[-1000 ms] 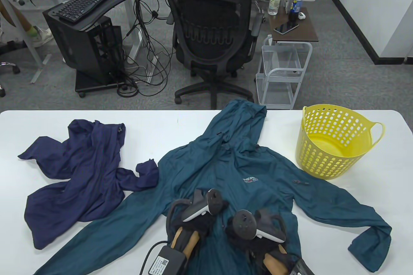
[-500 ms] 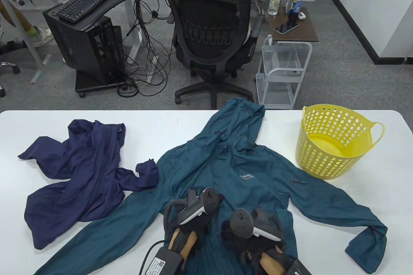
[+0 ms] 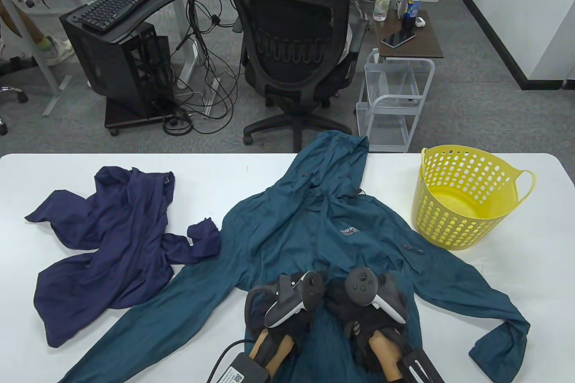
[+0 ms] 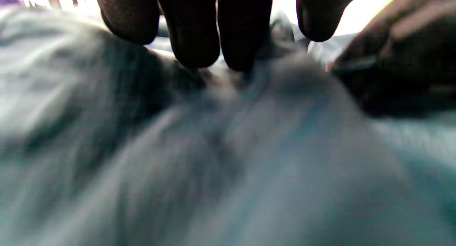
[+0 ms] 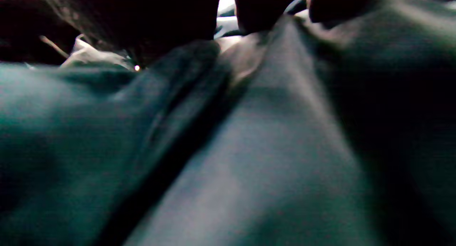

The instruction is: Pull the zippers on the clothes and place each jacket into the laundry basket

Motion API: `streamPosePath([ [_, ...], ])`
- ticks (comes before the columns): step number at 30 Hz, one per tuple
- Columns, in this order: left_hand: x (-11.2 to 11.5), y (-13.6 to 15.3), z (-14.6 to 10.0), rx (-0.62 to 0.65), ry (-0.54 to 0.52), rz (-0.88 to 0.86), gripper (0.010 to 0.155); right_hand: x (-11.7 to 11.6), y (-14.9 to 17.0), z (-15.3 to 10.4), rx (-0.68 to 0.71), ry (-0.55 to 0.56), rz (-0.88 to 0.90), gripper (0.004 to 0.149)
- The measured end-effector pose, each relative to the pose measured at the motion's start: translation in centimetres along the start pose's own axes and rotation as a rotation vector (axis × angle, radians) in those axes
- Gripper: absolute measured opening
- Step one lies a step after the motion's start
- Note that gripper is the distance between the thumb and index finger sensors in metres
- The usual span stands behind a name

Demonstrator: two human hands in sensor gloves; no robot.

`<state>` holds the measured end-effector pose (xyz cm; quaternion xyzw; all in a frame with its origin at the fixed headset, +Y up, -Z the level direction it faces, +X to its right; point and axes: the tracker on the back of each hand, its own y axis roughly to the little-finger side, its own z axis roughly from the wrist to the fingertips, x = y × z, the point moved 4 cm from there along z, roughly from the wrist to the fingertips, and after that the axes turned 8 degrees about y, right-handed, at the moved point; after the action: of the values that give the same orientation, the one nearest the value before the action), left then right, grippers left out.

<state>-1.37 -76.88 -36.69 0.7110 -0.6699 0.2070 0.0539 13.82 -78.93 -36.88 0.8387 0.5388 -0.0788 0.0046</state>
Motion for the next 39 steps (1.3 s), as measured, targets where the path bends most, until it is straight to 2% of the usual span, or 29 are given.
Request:
streamPosePath([
  [2,1.1,0.1,0.7,-0.008,0.079,0.015,0.051,0.0,-0.1,-0.2,0.018,0.005,-0.012,0.046],
  [6,1.7,0.5,1.4,-0.030,0.132,0.062,0.051,0.2,-0.9,-0.9,0.070,0.023,-0.045,0.046],
  [11,2.0,1.7,1.8,-0.056,0.137,0.069,0.051,0.1,-2.6,-1.9,0.141,0.015,-0.112,0.045],
  [20,1.8,6.3,2.3,-0.103,0.118,-0.030,0.050,-0.6,-7.9,-4.5,0.292,0.002,-0.281,0.045],
  [25,1.7,7.6,2.4,-0.119,0.110,-0.036,0.050,-1.8,-10.1,-5.8,0.390,-0.089,-0.287,0.045],
  [30,1.6,7.1,2.2,-0.104,0.097,0.002,0.051,-3.0,-9.5,-5.3,0.370,-0.159,-0.276,0.045],
  [39,-0.6,4.4,0.5,-0.059,-0.010,-0.016,0.053,-1.9,-5.2,-2.5,0.204,-0.109,-0.148,0.046],
])
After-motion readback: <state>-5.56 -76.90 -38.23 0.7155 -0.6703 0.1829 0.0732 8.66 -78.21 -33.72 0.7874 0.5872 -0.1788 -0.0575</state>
